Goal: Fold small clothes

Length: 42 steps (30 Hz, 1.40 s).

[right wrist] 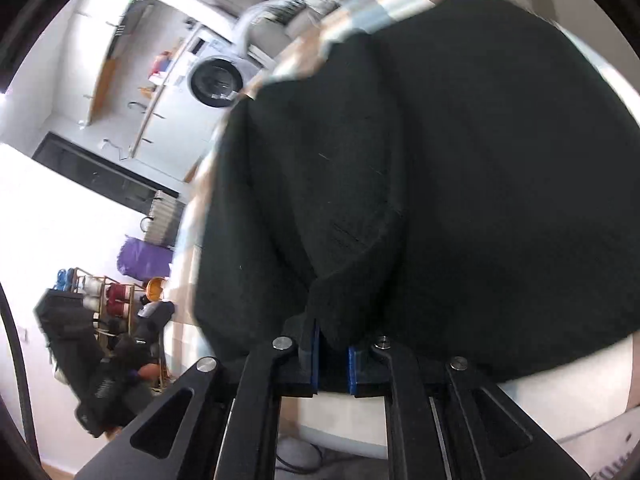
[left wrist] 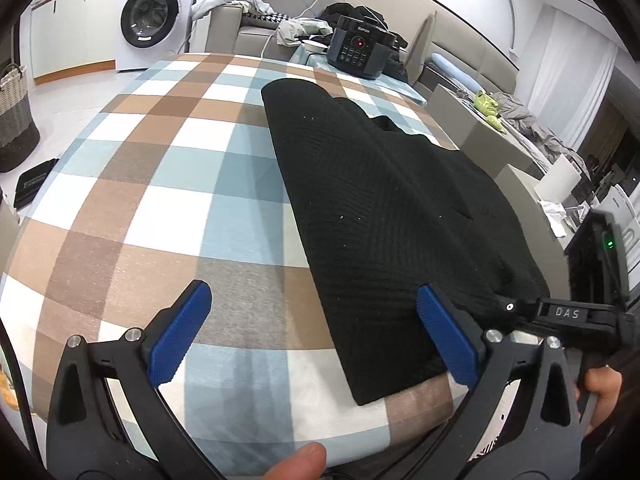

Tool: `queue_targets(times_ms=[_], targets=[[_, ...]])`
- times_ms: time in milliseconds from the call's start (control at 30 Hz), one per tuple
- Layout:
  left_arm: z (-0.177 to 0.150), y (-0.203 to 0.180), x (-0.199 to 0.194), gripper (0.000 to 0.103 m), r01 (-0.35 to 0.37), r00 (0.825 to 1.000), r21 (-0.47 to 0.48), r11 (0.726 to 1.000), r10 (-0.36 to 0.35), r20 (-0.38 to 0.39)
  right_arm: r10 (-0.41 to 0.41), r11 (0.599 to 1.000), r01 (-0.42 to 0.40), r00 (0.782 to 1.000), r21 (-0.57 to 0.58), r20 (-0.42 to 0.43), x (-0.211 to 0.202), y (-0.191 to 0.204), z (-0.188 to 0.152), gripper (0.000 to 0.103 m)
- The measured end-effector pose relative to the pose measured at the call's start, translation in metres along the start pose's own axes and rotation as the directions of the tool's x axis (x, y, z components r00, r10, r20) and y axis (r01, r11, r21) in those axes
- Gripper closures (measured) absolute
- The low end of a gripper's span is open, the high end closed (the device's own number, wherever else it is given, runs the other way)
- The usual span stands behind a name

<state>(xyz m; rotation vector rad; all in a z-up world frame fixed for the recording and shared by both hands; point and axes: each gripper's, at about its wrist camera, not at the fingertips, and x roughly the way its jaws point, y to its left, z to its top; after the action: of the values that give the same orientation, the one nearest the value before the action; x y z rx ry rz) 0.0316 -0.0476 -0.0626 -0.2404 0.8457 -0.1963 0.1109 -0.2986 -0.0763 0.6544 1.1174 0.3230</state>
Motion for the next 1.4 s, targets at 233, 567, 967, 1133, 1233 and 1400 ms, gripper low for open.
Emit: queue_targets(times_ms=[233, 567, 967, 1133, 1233, 1400], targets=[[-0.008, -0.017, -0.006, 0.001, -0.036, 0.998, 0.056, 0.998, 0.034, 0.044, -0.052, 0.996, 0.059, 0.994, -0.074, 0.096, -0.025, 0.006, -0.001, 0.074], [-0.020, -0.034, -0.006, 0.001, -0.031, 0.999, 0.139, 0.990, 0.037, -0.038, -0.071, 0.977, 0.111, 0.975, -0.183, 0.212, -0.058, 0.021, -0.002, 0.061], [-0.043, -0.059, -0.018, 0.024, 0.067, 0.997, 0.247, 0.967, -0.058, -0.044, 0.018, 0.965, 0.024, 0.987, -0.260, 0.159, -0.047, 0.031, 0.002, 0.061], [-0.050, -0.078, -0.006, 0.038, 0.084, 0.995, 0.361, 0.929, -0.058, -0.082, 0.059, 0.944, -0.036, 0.996, -0.327, 0.062, -0.034, 0.041, -0.008, 0.061], [-0.052, -0.087, 0.005, 0.040, 0.061, 0.996, 0.405, 0.912, -0.028, -0.086, 0.019, 0.925, -0.015, 1.000, -0.379, 0.009, -0.018, 0.046, -0.014, 0.060], [-0.052, -0.091, 0.020, 0.044, 0.034, 0.996, 0.455, 0.890, 0.006, -0.087, -0.101, 0.874, 0.107, 0.994, -0.473, 0.039, 0.005, 0.049, -0.010, 0.068]])
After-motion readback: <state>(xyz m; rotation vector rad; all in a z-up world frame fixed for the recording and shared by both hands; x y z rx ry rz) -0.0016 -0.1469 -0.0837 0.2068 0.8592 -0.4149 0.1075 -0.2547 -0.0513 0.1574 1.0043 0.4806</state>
